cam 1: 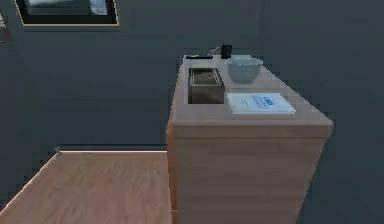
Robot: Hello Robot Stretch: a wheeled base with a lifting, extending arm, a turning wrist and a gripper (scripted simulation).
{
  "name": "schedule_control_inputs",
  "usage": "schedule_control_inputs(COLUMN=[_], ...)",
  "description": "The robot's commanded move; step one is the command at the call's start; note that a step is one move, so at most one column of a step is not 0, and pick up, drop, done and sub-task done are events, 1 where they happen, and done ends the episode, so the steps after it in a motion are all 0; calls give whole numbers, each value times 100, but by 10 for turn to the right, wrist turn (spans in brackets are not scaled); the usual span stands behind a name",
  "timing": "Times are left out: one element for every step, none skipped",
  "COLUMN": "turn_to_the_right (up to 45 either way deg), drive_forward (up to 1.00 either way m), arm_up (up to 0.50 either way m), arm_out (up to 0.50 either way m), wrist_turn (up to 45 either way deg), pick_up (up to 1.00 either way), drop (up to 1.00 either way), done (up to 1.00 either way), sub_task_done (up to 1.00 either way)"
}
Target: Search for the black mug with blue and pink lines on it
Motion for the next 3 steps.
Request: schedule_control_inputs(turn_to_the_right=[-450, -450, -450], drive_forward=[0, 0, 0], arm_up=[0, 0, 0], arm_out=[0, 0, 0], wrist_turn=[0, 0, 0], pick_up=[0, 0, 0], drop=[0, 0, 0], done=[0, 0, 0], sub_task_done=[0, 0, 0])
